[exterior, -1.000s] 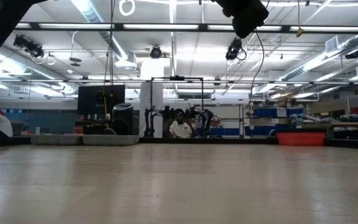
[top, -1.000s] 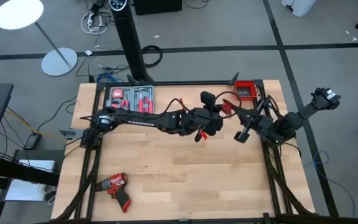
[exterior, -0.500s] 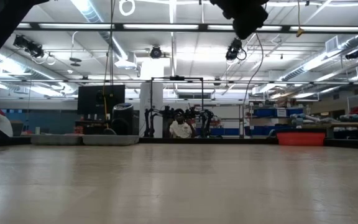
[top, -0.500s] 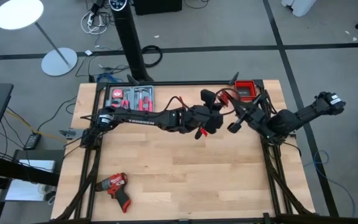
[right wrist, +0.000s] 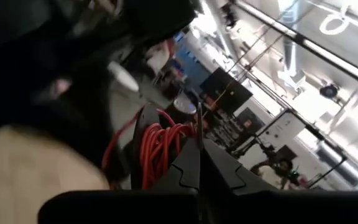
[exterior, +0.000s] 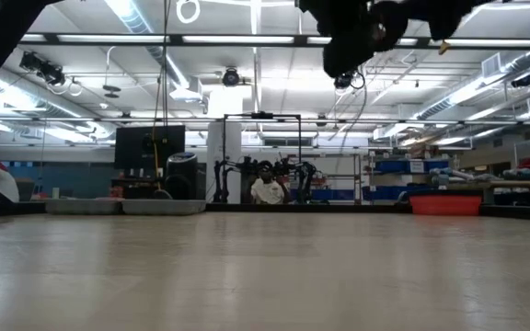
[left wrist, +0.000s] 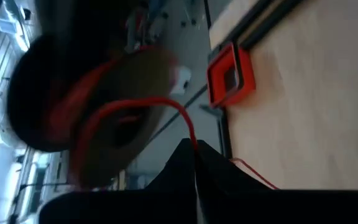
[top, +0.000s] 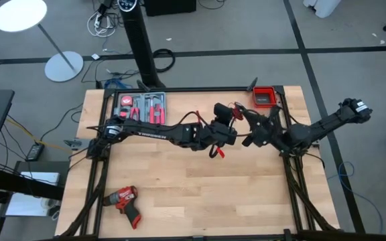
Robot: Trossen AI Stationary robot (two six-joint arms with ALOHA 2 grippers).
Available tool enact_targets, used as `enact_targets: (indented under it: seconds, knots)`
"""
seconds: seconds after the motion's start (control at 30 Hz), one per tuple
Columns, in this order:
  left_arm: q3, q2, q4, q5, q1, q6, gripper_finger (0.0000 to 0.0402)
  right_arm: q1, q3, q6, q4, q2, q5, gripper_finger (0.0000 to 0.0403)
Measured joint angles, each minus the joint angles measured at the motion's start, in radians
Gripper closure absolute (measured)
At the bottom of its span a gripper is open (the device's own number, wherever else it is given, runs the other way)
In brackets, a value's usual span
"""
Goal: Coil cords
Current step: Coil the red wire on the black spool
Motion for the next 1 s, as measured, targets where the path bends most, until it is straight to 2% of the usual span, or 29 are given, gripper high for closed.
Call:
enact_targets:
  seconds: [0.2,0.33,0.5,0.7,0.87,1.0]
  knots:
    - [0.000,-0.022,-0.068,-0.043,-0.013,-0.006,0.0401,0.013,0.000,0.009,-0.166,0.000,0.070,0.0403]
    - [0.000,-0.035,-0.057,-0.055,-0.029,-0.006,0.0401,0.012,0.000,0.009,-0.247,0.000,0.123,0.0403]
    - [0.000,-0.046,-0.057,-0.061,-0.053,-0.010,0.0401,-0.016,0.000,0.035,-0.214,-0.002,0.155,0.0403]
    - [0.000,-0.059,-0.082,-0.185,-0.049,-0.060,0.0401,-0.005,0.000,0.036,-0.214,-0.033,0.121,0.0403]
    - [0.001,-0.103,-0.125,-0.163,-0.030,-0.182,0.0401,0.030,0.000,0.039,-0.211,-0.058,0.089,0.0403]
    - [0.001,-0.111,-0.177,-0.158,-0.021,-0.238,0.0401,0.056,0.000,0.041,-0.213,-0.074,0.106,0.0403]
